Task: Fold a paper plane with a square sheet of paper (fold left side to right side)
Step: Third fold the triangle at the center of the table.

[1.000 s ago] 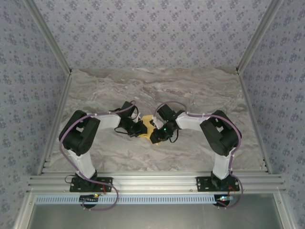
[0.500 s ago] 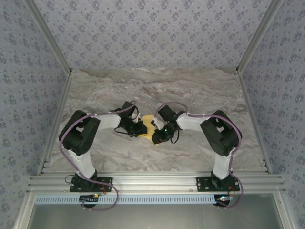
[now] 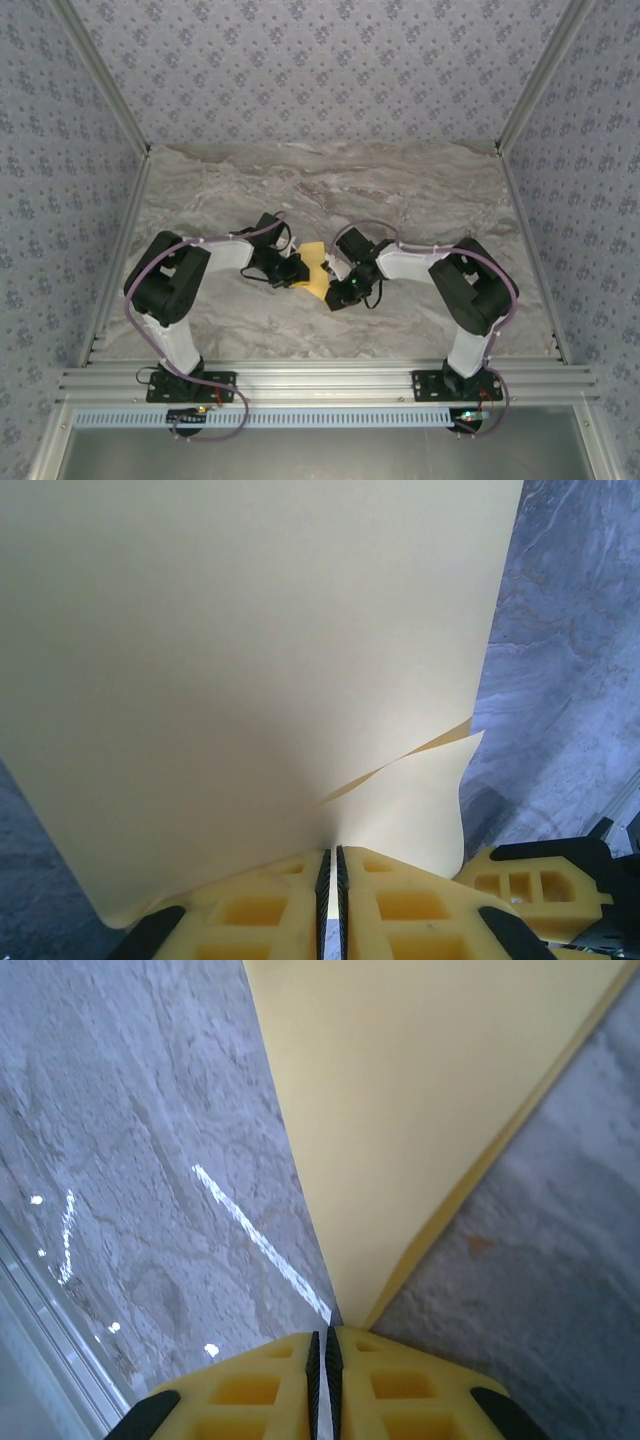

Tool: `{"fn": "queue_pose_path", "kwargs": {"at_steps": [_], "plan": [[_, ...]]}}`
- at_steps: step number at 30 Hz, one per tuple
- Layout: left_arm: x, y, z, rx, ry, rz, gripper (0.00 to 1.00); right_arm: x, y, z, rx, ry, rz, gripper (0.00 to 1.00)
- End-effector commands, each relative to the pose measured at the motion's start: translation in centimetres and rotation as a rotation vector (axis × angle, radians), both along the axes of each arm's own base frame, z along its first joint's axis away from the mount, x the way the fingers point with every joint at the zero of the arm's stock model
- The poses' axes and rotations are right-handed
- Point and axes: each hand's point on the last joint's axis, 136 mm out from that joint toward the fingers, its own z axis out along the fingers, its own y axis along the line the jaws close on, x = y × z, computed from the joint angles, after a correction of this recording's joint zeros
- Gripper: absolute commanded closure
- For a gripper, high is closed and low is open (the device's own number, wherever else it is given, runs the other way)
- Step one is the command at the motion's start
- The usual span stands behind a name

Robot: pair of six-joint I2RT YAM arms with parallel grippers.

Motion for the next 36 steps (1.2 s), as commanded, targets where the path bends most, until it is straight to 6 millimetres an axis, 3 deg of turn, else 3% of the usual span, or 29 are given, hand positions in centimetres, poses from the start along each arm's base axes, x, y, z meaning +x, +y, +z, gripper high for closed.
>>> {"fn": "queue_pose_path", "kwargs": {"at_steps": [1,5,8,19,23,28,32,36], "plan": [[-0.4,2.0,-1.9,0.110,0.022,0.026,0.86,-2.5,-2.7,0.2,-0.111,0.067,-0.012,0.88],[-0.2,1.7,-1.5,0.102,0.014,0.027,0.86,-0.3,-0.6,4.9,0.046,-0.051,-0.058,0.92],[-0.1,1.5,-1.4,0.098,0.009,0.023,0.86,0.5,0.7,5.8,0.105,-0.038,-0.080,0.93],[0.0,1.0,-1.1,0.086,0.001,0.016,0.86,2.3,1.2,0.5,-0.047,0.042,-0.150,0.97],[0.3,0.8,-0.6,0.071,-0.015,0.016,0.86,1.6,0.1,-1.1,-0.122,0.071,-0.154,0.97],[1.3,0.2,2.0,0.024,-0.119,0.022,0.84,0.8,-2.2,-3.0,-0.250,0.085,-0.170,0.98],[0.6,-1.1,3.9,0.002,-0.172,-0.041,1.00,0.4,-3.4,-3.8,-0.311,0.094,-0.180,0.98],[-0.4,-1.7,3.8,-0.005,-0.157,-0.052,1.00,0.3,-3.6,-4.3,-0.330,0.101,-0.179,1.00]]}}
